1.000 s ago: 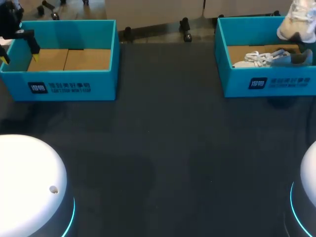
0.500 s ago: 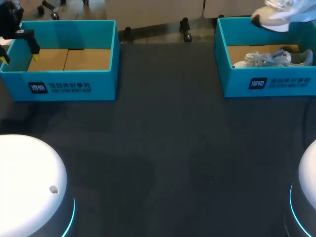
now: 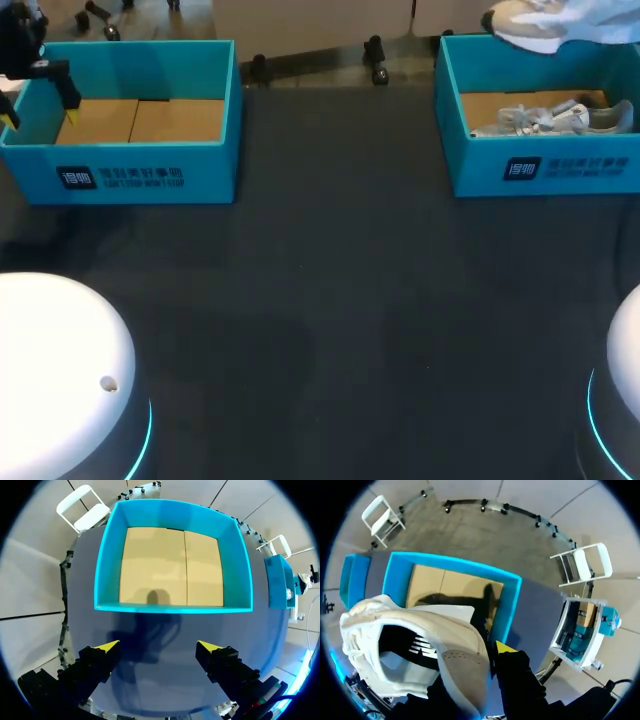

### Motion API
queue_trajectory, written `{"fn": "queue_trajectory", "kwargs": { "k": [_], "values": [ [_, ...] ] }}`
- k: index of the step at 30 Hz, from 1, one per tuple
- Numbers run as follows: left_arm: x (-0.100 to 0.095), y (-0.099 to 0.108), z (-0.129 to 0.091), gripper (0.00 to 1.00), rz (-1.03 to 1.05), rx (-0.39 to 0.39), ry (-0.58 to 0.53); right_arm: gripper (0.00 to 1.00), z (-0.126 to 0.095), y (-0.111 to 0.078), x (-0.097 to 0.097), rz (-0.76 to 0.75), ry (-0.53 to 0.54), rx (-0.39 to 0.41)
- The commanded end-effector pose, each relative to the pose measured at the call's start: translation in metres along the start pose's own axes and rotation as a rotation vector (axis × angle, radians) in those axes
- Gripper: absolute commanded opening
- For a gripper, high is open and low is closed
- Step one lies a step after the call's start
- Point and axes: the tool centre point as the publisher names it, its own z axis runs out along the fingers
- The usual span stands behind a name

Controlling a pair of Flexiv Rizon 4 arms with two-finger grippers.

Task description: Take the shoe out of the shoebox, open the shoe tongue, remove and reinsert the insole, then place the shoe into the shoebox

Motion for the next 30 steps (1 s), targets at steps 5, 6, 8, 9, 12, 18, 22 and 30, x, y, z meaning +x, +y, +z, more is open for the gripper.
{"fn": "queue_trajectory", "kwargs": {
  "k": [5,6,8,9,12,18,22,30],
  "values": [
    [0.000,0.002,-0.001,1.00,-0.001,0.003,-0.001,0.00,0.012,-0.020,0.015,0.047,-0.058,-0.055],
    [0.000,0.002,-0.001,1.00,-0.001,0.003,-0.001,0.00,0.014,-0.021,0.016,0.047,-0.058,-0.056],
    [0.000,0.002,-0.001,1.00,-0.001,0.003,-0.001,0.00,0.020,-0.024,0.018,0.061,-0.065,-0.063],
    [0.000,0.002,-0.001,1.00,-0.001,0.003,-0.001,0.00,0.023,-0.026,0.018,0.069,-0.063,-0.066],
    [0.000,0.002,-0.001,1.00,-0.001,0.003,-0.001,0.00,0.033,-0.030,0.017,0.093,-0.061,-0.062],
    [0.000,0.002,-0.001,1.00,-0.001,0.003,-0.001,0.00,0.043,-0.032,0.016,0.131,-0.049,-0.052],
    [0.000,0.002,-0.001,1.00,-0.001,0.003,-0.001,0.00,0.043,-0.032,0.016,0.131,-0.049,-0.052],
    [0.000,0.002,-0.001,1.00,-0.001,0.003,-0.001,0.00,0.047,-0.027,0.016,0.125,-0.082,-0.043]
  ]
}}
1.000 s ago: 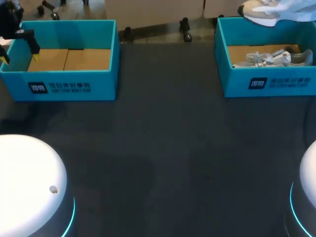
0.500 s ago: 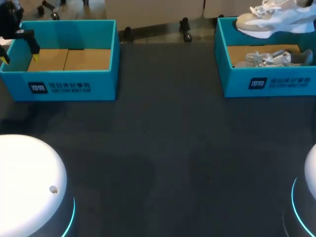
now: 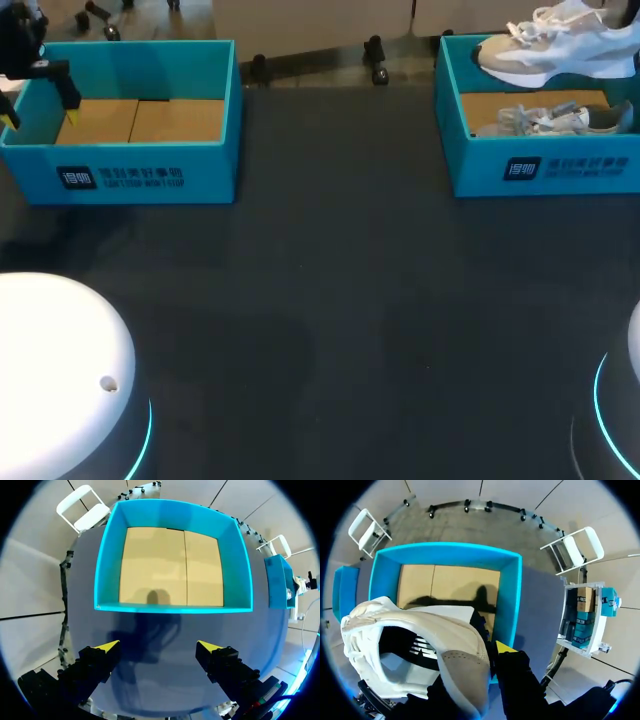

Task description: Take the shoe out of the shoebox, open the shoe tongue, remove and reinsert the insole, then place the shoe into the shoebox

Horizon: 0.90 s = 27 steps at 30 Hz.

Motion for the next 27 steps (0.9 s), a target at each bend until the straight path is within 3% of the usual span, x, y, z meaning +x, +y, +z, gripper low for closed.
{"fn": "queue_trajectory", "kwargs": {
  "k": [1,9,16,27],
  "values": [
    [0.000,0.002,-0.001,1.00,-0.001,0.003,-0.001,0.00,0.008,0.003,0.001,0.005,-0.039,-0.007],
    [0.000,0.002,-0.001,1.00,-0.001,0.003,-0.001,0.00,0.031,0.005,-0.001,0.014,-0.019,-0.005],
    [0.000,0.002,-0.001,1.00,-0.001,0.003,-0.001,0.00,0.031,0.006,-0.007,0.035,-0.024,-0.012],
    [0.000,0.002,-0.001,1.00,-0.001,0.003,-0.001,0.00,0.029,0.027,-0.014,0.043,-0.051,-0.025]
  ]
}}
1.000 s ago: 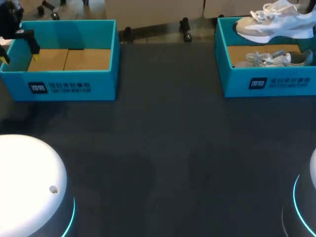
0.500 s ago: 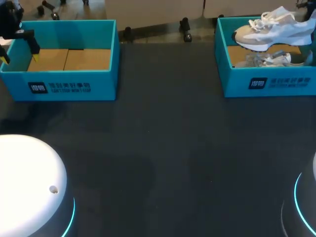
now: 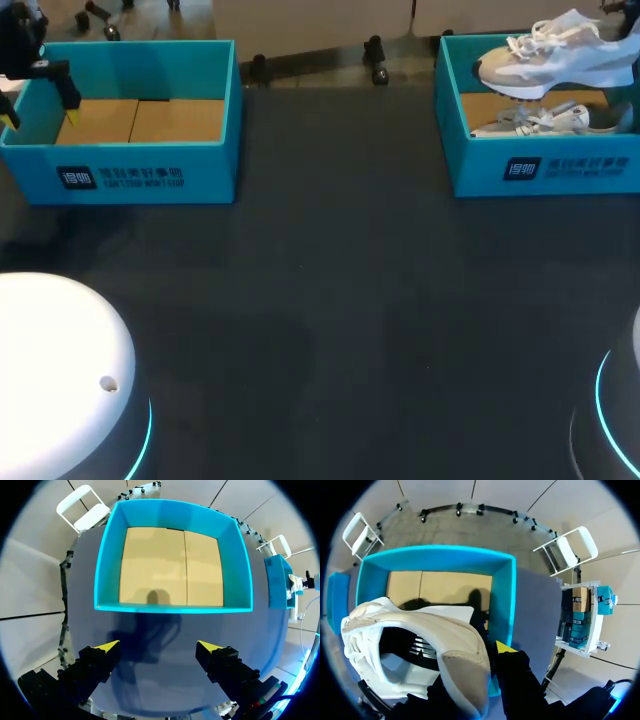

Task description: Take the shoe out of the shoebox, open the shoe tongue, remove and reinsert the insole, then place the shoe into the shoebox

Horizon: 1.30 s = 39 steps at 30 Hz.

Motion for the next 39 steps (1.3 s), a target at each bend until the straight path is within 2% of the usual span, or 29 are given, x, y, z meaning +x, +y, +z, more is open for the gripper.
{"fn": "queue_trajectory", "kwargs": {
  "k": [1,20,23,39],
  "values": [
    [0.000,0.002,-0.001,1.00,-0.001,0.003,-0.001,0.00,0.002,0.014,-0.002,0.001,0.004,0.009],
    [0.000,0.002,-0.001,1.00,-0.001,0.003,-0.001,0.00,-0.001,0.016,-0.003,0.038,-0.015,-0.008],
    [0.000,0.002,-0.001,1.00,-0.001,0.003,-0.001,0.00,0.002,0.017,-0.003,0.056,-0.039,-0.046],
    [0.000,0.002,-0.001,1.00,-0.001,0.003,-0.001,0.00,0.018,0.028,-0.003,0.092,-0.113,-0.098]
  ]
}}
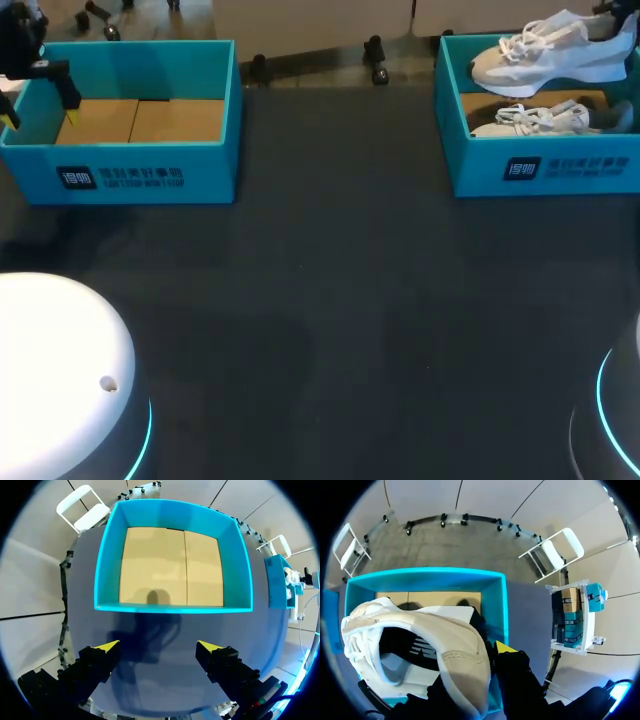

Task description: Take the shoe out of the shoebox, open the shoe tongue, remove and reinsert the insole, then place the shoe into the shoebox

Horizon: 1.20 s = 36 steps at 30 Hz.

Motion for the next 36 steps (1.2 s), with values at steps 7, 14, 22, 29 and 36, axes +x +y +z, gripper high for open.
{"fn": "queue_trajectory", "kwargs": {
  "k": [7,14,22,29,36],
  "values": [
    [0.000,0.002,-0.001,1.00,-0.001,0.003,-0.001,0.00,0.009,-0.007,0.002,0.041,-0.006,-0.002],
    [0.000,0.002,-0.001,1.00,-0.001,0.003,-0.001,0.00,0.016,-0.002,0.001,0.063,0.006,0.006],
    [0.000,0.002,-0.001,1.00,-0.001,0.003,-0.001,0.00,0.024,0.009,0.004,0.089,-0.009,0.017],
    [0.000,0.002,-0.001,1.00,-0.001,0.003,-0.001,0.00,0.032,0.011,0.010,0.100,-0.005,0.023],
    [0.000,0.002,-0.001,1.00,-0.001,0.003,-0.001,0.00,0.040,0.006,0.012,0.105,-0.001,0.028]
  ]
}}
